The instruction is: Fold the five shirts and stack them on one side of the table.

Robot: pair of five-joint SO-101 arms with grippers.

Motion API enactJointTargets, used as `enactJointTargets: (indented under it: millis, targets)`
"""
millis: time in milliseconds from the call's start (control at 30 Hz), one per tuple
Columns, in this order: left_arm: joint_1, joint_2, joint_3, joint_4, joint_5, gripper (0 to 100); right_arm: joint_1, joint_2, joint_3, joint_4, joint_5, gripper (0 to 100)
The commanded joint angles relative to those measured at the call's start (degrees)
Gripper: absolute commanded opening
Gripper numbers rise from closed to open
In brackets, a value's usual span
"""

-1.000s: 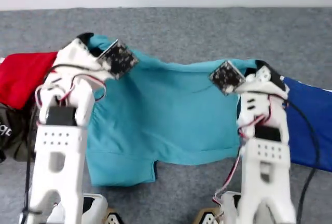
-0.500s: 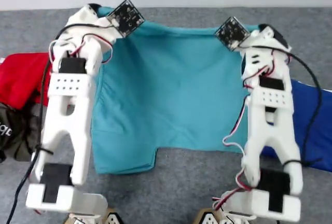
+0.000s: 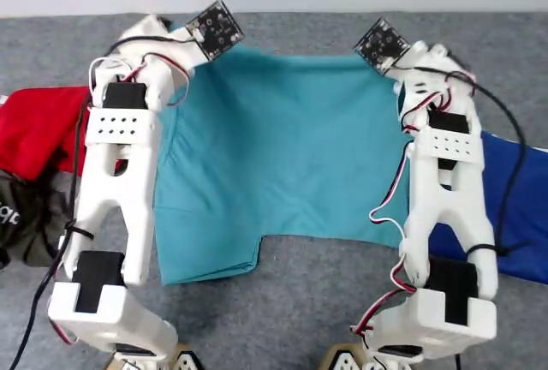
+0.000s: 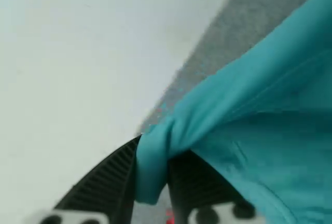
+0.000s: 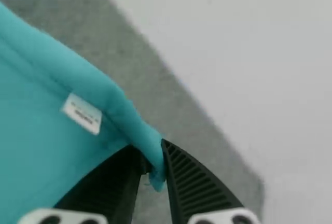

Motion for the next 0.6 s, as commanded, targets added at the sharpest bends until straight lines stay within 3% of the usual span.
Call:
enactJointTargets:
  millis: [0,433,567]
  targets:
    - [0.35,-0.97,-3.56,10.02,-0.44,1,-0.57,-4.09,-2.90,11.56,0.18,0.9]
    - [1.05,-0.88,-3.65,52.31,-0.53,1,-0.40,-9.54,-2.90,50.33,-1.93,0.9]
    - [1.32,-1.14,-1.45,56.00,-0.18,1,-0.57,-9.19,-2.90,57.27,-3.43,0.9]
